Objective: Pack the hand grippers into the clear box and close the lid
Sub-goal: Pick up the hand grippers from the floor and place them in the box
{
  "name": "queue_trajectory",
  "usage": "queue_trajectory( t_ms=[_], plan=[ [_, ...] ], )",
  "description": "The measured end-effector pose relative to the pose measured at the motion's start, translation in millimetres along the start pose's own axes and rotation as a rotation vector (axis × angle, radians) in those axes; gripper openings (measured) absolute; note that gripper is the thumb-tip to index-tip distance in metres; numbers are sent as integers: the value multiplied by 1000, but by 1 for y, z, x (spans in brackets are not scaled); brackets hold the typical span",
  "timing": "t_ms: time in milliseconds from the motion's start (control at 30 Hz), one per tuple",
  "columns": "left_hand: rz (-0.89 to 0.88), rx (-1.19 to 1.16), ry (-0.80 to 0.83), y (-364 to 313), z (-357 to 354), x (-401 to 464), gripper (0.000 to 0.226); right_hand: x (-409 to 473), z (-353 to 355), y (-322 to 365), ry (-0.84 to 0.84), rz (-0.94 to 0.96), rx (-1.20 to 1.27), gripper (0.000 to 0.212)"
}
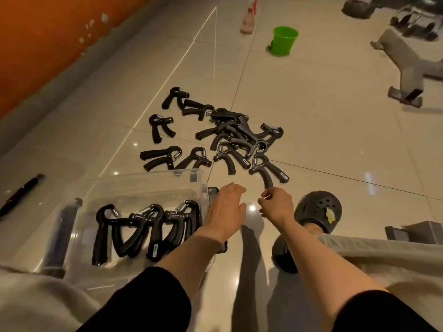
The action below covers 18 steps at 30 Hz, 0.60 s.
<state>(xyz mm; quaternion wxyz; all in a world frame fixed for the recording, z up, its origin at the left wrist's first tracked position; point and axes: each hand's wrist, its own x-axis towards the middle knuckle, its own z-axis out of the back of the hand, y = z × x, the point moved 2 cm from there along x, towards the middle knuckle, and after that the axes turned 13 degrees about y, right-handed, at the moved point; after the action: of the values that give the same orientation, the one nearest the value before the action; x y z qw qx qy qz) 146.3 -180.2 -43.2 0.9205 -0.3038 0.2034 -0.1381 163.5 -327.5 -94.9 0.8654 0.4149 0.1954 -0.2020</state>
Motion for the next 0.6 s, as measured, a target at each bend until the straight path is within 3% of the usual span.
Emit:
queue_trajectory(
  t_ms=[167,267,600],
  plan=[
    [82,9,80,-18,-8,77,46,50,42,-8,3,-24,-66,7],
    [155,-7,127,-23,-17,115,47,79,61,-14,11,-55,-100,16],
    [330,-151,273,-13,-54,195,50,171,65,-27,127,-147,-515,24]
  ],
)
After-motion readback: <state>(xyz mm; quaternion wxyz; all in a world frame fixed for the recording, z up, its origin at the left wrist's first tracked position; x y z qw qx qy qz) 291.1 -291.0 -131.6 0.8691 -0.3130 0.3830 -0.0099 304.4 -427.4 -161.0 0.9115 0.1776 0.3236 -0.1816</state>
